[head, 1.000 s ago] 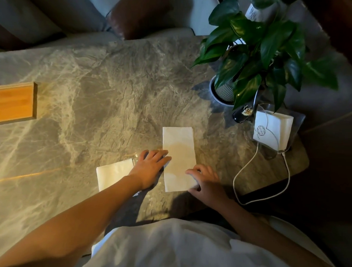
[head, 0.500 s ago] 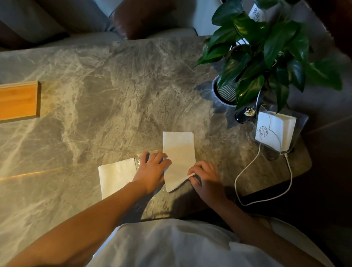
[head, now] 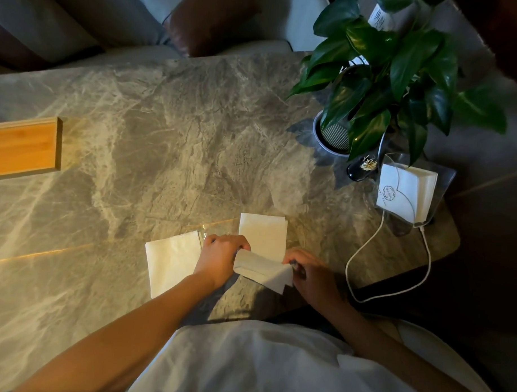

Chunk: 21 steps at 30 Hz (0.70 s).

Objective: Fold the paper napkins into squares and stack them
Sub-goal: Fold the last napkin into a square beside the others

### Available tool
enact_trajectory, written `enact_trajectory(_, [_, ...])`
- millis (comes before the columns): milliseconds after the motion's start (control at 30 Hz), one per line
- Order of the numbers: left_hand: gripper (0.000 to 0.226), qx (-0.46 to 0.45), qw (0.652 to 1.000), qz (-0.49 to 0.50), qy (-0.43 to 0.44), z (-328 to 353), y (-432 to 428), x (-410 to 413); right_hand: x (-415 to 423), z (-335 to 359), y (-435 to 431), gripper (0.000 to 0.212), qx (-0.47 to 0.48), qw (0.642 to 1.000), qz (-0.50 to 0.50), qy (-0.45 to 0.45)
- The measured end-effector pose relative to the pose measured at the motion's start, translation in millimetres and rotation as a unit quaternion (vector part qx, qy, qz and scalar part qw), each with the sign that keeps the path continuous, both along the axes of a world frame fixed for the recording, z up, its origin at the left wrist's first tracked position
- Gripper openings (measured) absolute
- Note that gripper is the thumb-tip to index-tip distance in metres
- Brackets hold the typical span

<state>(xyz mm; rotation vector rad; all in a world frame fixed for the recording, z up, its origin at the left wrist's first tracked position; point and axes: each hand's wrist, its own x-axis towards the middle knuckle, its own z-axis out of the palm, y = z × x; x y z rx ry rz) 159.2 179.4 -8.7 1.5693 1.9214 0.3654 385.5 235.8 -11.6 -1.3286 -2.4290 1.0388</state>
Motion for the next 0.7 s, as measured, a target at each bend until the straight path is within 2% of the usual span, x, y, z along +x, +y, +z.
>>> enact_trajectory(100, [0.014,0.001,0.999,0.03,-0.029,0,-2,1,-5,-3,-1,0.013,-0.008,0.998,-0.056,-0.007])
enact_trajectory(200, [0.013,-0.019,0.998,0.053,-0.019,0,-3,0,-10,-4,-1,0.006,-0.029,0.995,-0.097,-0.005])
enact_trajectory(267, [0.012,-0.033,0.997,0.065,-0.023,-1,-4,0,-12,-4,0,0.03,-0.028,0.993,-0.115,-0.005])
enact_trajectory(300, [0.011,-0.04,0.996,0.07,-0.028,-1,-4,0,-12,-4,0,0.032,-0.033,0.992,-0.121,-0.004])
enact_trajectory(467, [0.007,-0.074,0.992,0.086,-0.048,-1,-3,1,-15,-6,5,0.005,-0.09,0.986,-0.139,0.002])
enact_trajectory(567, [0.007,-0.094,0.99,0.085,-0.056,-1,-1,1,-18,-6,7,0.003,-0.106,0.984,-0.142,0.005])
enact_trajectory(700, [0.012,-0.096,0.993,0.072,-0.019,-1,-1,-2,-20,-4,9,0.004,-0.113,0.984,-0.136,0.001])
